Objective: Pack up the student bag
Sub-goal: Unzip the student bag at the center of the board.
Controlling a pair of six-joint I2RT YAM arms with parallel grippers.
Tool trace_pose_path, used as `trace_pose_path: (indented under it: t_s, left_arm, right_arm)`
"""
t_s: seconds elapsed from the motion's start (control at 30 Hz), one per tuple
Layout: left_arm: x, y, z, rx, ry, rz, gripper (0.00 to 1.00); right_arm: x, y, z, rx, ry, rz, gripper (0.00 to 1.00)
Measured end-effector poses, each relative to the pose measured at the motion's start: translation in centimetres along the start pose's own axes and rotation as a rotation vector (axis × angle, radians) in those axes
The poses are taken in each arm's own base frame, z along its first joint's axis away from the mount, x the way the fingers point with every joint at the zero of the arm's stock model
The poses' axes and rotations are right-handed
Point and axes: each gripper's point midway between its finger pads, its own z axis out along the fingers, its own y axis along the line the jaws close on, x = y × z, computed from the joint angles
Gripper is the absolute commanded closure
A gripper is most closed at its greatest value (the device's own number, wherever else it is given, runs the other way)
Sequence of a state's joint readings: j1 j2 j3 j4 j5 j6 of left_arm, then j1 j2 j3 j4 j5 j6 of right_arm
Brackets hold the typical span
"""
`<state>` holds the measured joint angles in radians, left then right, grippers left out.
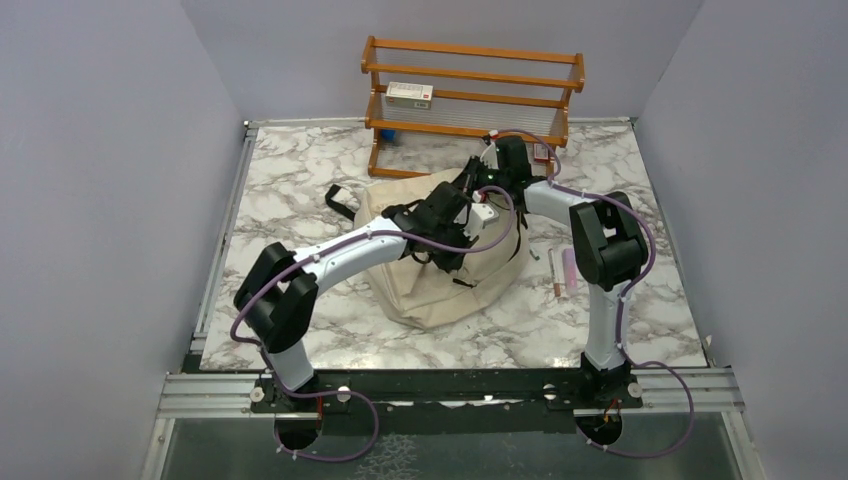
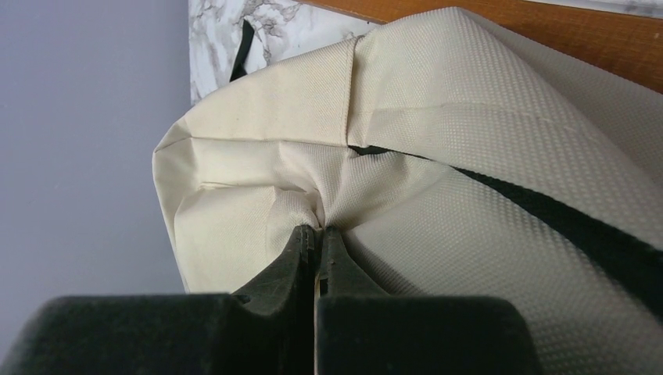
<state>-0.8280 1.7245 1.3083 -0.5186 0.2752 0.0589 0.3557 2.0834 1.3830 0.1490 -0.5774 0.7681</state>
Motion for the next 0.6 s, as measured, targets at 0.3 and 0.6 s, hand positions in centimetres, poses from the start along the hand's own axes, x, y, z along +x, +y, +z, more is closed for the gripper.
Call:
trace_pose_path:
  t_s: [0.3, 0.6]
  left_arm:
    - [1.2, -1.0, 0.0, -0.001, -0.003, 0.009, 1.00]
    - [3.7, -4.8, 1.2, 0.066, 0.059, 0.031, 1.00]
  right_arm:
    - [0.2, 0.2, -0.1, -0.014, 0.013, 0.002, 1.00]
    - [0.0, 0.1, -0.1, -0.019, 0.008, -0.001, 0.99]
